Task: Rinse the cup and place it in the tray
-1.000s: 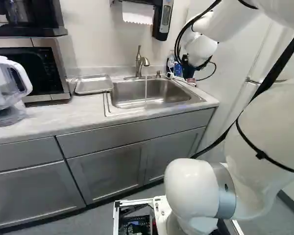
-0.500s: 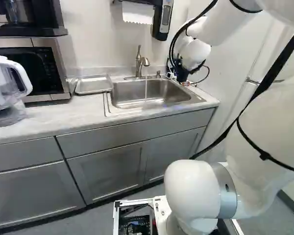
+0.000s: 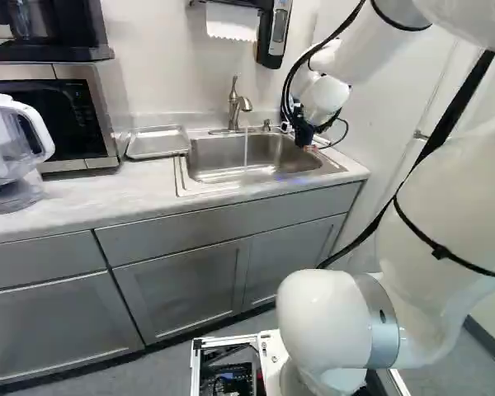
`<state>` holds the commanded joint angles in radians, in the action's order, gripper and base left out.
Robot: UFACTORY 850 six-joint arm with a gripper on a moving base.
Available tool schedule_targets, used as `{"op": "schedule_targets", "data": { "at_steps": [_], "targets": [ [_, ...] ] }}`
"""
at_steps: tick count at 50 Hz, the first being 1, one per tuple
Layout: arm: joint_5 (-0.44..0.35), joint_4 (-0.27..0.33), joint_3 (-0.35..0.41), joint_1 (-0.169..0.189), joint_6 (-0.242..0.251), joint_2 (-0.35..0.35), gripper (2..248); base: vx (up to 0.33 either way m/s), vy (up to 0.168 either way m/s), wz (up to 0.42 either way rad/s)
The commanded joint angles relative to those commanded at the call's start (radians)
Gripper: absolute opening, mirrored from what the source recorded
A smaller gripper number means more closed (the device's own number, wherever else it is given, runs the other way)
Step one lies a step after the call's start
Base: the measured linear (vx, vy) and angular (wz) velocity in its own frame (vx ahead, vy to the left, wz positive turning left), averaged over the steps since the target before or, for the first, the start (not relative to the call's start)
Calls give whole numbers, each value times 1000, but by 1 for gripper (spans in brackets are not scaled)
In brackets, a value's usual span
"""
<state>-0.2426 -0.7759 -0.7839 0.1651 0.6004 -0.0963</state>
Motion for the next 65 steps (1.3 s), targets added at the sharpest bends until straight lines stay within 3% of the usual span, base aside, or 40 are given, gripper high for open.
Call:
{"op": "schedule_targets", "data": {
  "at_steps": [39, 65],
  "targets": [
    [8, 1, 6, -2, 0, 32, 121, 0, 0, 0],
    [43, 25, -10, -49, 0, 48, 121, 0, 0, 0]
  ]
}}
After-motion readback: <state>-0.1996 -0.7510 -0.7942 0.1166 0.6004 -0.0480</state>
